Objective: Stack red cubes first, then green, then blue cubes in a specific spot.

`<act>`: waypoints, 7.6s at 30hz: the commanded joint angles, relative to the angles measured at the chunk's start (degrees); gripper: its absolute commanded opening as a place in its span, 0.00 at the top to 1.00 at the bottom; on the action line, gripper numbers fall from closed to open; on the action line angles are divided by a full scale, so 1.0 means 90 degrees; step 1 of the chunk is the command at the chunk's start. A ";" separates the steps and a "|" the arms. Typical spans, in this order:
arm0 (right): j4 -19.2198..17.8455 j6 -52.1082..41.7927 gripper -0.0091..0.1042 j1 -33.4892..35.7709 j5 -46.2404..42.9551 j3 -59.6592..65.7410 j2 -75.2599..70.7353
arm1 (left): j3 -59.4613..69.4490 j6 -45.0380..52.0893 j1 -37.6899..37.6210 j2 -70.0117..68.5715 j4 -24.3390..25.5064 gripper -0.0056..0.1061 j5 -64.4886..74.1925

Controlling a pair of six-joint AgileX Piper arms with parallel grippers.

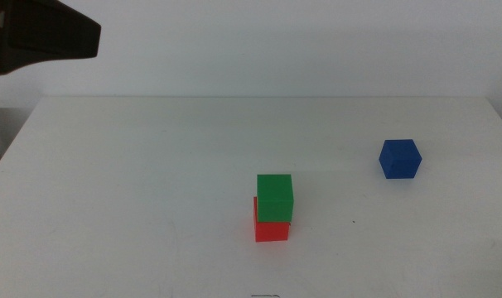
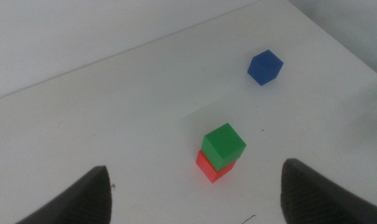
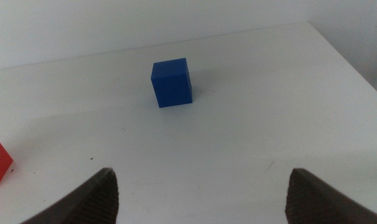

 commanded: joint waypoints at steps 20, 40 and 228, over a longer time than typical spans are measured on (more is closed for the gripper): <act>0.0050 -0.0064 0.17 0.0447 0.0992 -0.4656 0.5135 | -0.0138 -0.0026 -0.0011 -0.0004 -0.0195 0.11 -0.0342; -0.0439 0.0006 0.17 0.0887 0.5008 -1.0329 0.9980 | -0.0138 -0.0026 -0.0011 -0.0004 -0.0190 0.11 -0.0342; -0.1481 0.0946 0.27 0.0688 0.4482 -0.9844 0.7289 | -0.0138 -0.0026 -0.0011 0.0050 -0.0185 0.11 -0.0342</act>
